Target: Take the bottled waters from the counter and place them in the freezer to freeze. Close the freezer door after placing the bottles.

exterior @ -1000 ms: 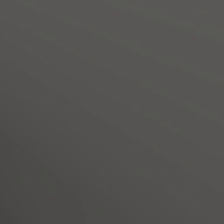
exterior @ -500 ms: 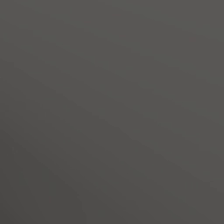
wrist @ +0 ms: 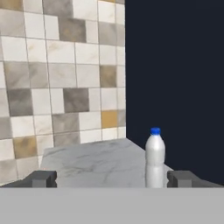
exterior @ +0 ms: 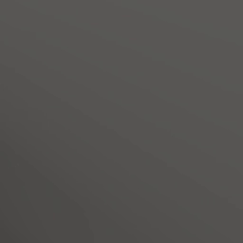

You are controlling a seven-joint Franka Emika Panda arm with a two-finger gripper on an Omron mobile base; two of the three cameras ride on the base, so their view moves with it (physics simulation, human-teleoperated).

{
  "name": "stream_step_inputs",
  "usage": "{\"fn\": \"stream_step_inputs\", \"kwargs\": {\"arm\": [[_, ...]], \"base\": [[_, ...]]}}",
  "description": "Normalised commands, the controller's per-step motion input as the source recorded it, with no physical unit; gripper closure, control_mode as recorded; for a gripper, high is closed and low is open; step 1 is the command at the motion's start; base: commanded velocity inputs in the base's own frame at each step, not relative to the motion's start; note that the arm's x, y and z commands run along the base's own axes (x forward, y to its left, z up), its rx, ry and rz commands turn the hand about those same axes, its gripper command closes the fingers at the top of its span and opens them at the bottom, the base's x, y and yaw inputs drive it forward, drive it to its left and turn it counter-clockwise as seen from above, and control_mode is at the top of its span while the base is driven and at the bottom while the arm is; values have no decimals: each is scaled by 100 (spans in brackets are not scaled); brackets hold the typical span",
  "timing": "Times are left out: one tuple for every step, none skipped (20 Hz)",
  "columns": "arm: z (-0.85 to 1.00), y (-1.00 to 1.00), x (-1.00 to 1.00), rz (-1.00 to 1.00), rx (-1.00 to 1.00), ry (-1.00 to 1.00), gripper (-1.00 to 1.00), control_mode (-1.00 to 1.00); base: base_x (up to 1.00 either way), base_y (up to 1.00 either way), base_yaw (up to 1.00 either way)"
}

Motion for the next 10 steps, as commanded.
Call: {"fn": "stream_step_inputs", "kwargs": {"arm": [[-21, 0, 48, 1, 0, -5, -100, -100], [-16, 0, 39, 1, 0, -5, -100, -100], [-14, 0, 30, 1, 0, -4, -100, -100], [-14, 0, 18, 1, 1, -3, -100, -100], [-9, 0, 13, 0, 0, 0, -100, -100], [-5, 0, 14, 0, 0, 0, -100, -100], [0, 0, 12, 0, 0, 0, -100, -100], [0, 0, 18, 0, 0, 0, -100, -100], [0, 0, 23, 0, 0, 0, -100, -100], [0, 0, 21, 0, 0, 0, -100, -100]], "base": [[0, 0, 0], [0, 0, 0], [0, 0, 0], [0, 0, 0], [0, 0, 0], [0, 0, 0], [0, 0, 0], [0, 0, 0], [0, 0, 0], [0, 0, 0]]}}
